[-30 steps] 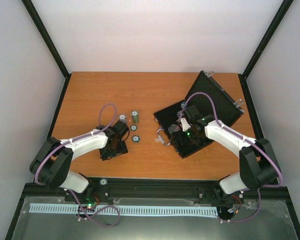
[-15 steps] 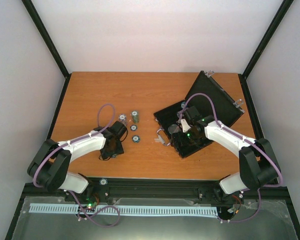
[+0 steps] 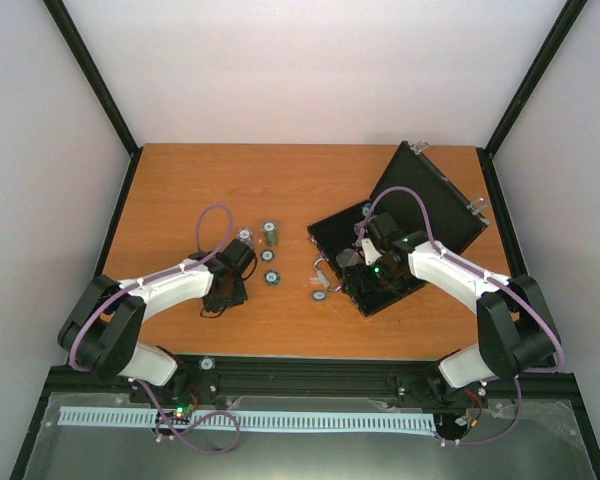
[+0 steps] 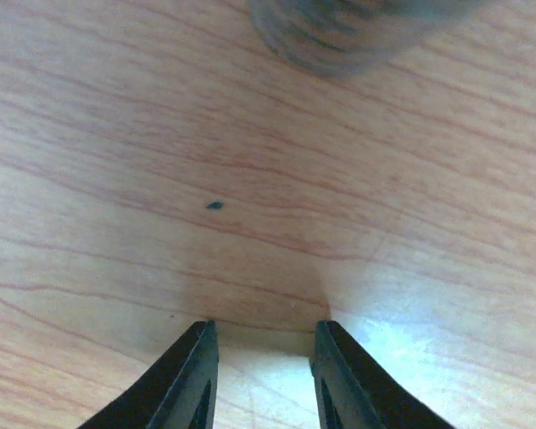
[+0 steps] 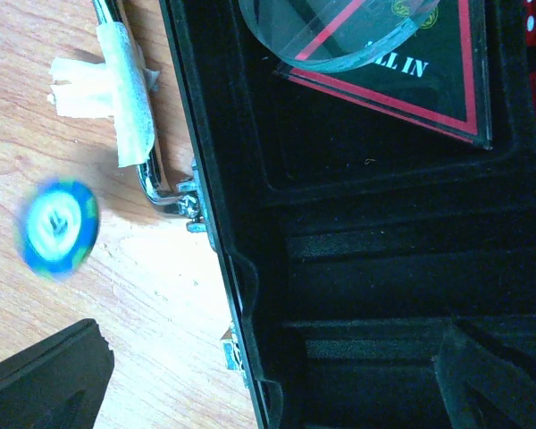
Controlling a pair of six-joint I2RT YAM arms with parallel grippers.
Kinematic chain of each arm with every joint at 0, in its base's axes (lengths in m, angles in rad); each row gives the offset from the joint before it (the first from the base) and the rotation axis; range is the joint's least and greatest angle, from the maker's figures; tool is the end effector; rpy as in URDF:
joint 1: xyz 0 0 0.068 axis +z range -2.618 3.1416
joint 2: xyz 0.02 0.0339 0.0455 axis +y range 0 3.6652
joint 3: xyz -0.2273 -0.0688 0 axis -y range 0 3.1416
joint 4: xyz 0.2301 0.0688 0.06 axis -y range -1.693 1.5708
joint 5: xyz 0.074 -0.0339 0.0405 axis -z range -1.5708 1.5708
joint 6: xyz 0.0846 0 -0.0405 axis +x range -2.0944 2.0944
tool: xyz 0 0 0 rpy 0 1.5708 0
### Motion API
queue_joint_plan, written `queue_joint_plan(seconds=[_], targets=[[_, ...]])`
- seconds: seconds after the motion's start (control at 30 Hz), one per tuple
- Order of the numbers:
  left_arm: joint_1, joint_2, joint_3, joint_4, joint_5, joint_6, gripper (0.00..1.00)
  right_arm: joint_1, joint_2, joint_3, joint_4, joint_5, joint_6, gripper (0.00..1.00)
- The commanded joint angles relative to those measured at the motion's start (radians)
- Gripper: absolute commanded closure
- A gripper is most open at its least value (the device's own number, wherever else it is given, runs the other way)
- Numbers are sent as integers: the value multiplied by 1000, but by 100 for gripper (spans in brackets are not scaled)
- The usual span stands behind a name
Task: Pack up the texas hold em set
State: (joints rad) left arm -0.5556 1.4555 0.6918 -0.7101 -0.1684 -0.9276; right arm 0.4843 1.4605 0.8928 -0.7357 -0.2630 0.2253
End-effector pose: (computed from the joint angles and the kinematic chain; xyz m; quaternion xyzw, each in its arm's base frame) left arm 0.1917 -0.1023 0.0668 -0.1881 0.9774 0.0293 0.0924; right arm 0.2220 0.1416 0.1161 -0.1442 0.9720 0.1678 0.0788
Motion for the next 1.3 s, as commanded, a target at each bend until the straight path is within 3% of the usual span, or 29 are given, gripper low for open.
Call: queue_joint_plan(seconds=[0.0, 0.07, 0.13, 0.47, 0.57, 0.67, 0.87, 1.27], targets=[[6, 40, -53, -12, 80, 15, 62, 7, 9, -3, 19, 3, -9, 0], [7, 37, -24, -33, 78, 15, 57, 6, 9, 1, 18, 4, -10, 0], [7, 41, 8, -59, 74, 23, 42, 6, 7, 3, 12, 14, -14, 0], [-52, -26, 176, -174, 36, 101, 26, 7, 15, 38, -7, 20, -28, 0], [-117, -13, 267, -211, 15, 150, 19, 7, 20, 45, -5, 27, -27, 0], [-146, 22, 328, -207, 26, 216, 4, 6, 34, 48, 0, 33, -25, 0], [-176, 104, 404, -183, 63, 232, 0, 6, 57, 63, 1, 45, -27, 0], [-213, 299, 527, -133, 121, 91, 0, -1, 93, 73, 5, 77, -34, 0]])
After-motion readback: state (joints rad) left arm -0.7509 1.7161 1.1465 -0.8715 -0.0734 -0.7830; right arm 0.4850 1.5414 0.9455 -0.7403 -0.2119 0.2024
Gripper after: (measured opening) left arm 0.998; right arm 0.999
